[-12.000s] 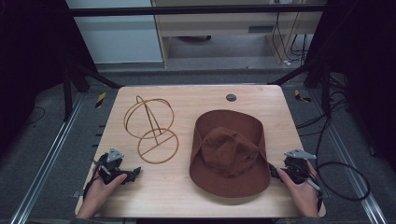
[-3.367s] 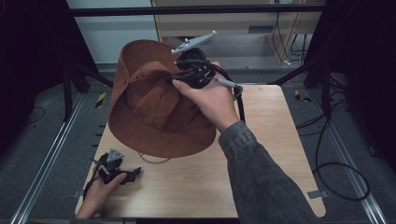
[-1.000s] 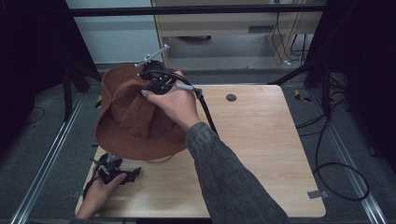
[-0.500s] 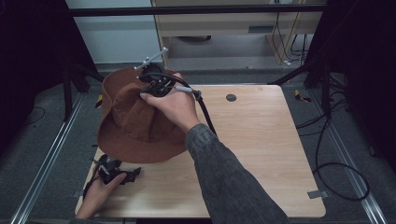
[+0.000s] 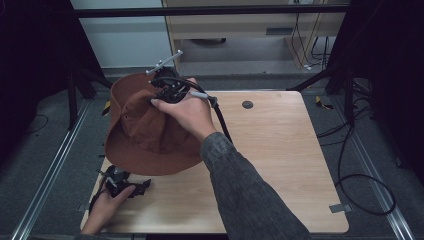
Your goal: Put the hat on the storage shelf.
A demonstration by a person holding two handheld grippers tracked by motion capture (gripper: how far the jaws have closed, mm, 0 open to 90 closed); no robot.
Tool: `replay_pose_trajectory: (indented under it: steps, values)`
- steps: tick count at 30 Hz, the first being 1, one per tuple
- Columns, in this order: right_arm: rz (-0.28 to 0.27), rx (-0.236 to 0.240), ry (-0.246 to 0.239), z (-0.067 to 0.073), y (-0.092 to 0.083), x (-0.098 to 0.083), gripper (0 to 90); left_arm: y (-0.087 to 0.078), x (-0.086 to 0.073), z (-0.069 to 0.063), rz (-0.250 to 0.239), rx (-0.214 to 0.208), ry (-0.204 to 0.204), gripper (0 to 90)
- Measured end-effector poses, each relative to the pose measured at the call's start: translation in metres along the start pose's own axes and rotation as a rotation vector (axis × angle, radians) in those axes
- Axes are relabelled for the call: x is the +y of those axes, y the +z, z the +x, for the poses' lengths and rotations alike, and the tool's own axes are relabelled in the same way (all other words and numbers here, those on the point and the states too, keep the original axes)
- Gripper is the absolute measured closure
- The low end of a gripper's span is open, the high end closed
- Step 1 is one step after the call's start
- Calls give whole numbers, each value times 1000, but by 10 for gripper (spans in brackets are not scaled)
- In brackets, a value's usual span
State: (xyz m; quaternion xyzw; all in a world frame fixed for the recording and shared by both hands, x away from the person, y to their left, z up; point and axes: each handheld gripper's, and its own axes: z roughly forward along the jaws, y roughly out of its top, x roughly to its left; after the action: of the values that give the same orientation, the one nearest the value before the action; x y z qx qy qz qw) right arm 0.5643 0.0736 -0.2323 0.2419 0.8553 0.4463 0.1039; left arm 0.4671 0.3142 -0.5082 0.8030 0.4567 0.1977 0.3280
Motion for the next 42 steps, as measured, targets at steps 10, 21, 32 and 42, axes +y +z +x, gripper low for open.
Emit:
replay_pose_trajectory:
  steps: [10, 21, 32, 42]
  values:
    - [-4, -3, 3, -1, -1, 0, 729, 0, 0, 0, 0, 0, -2, 0]
    - [-4, -6, 16, -2, -2, 0, 643, 0, 0, 0, 0, 1, 1, 0]
    - [-10, 4, 22, -2, -3, -2, 540, 0, 0, 0, 0, 0, 1, 0]
    - [-30, -19, 15, 0, -23, -9, 431, -1, 0, 0, 6, 1, 8, 0]
